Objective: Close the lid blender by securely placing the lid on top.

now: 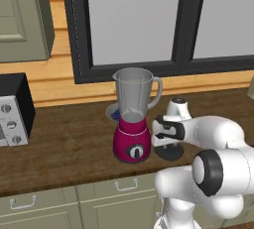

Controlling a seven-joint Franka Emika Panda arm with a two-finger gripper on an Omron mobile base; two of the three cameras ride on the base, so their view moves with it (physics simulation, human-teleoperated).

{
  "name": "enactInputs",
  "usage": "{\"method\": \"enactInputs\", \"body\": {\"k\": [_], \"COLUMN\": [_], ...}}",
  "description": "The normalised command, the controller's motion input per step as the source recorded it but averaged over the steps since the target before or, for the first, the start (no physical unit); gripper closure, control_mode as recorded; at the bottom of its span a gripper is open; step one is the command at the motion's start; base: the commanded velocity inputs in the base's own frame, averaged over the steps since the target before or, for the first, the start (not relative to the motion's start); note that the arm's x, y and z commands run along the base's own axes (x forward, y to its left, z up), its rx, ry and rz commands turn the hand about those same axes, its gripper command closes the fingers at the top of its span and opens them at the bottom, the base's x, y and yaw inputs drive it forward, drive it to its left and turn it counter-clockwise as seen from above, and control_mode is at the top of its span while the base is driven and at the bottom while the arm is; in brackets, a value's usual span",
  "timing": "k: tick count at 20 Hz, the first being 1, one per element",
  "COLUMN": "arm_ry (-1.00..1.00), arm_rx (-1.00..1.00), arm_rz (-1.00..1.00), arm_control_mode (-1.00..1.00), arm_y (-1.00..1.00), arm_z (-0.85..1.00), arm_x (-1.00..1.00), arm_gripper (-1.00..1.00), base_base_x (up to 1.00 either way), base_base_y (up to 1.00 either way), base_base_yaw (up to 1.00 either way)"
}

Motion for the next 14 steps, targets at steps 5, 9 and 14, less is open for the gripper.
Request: {"method": "enactInputs", "body": {"k": [5,9,14], "arm_ry": [-0.05,-0.12,0.0], "arm_rx": [0.0,0.0,0.0], "arm_rz": [0.0,0.0,0.05], "arm_control_mode": [-1.0,-1.0,-1.0], "arm_y": [-0.06,-0.23,0.07], "arm_z": [0.57,1.0,1.0], "arm_x": [-0.32,-0.52,-0.29], "arm_gripper": [1.0,1.0,1.0], "base_base_x": [0.0,0.0,0.0], "base_base_y": [0.0,0.0,0.0], "base_base_yaw": [0.0,0.0,0.0]}}
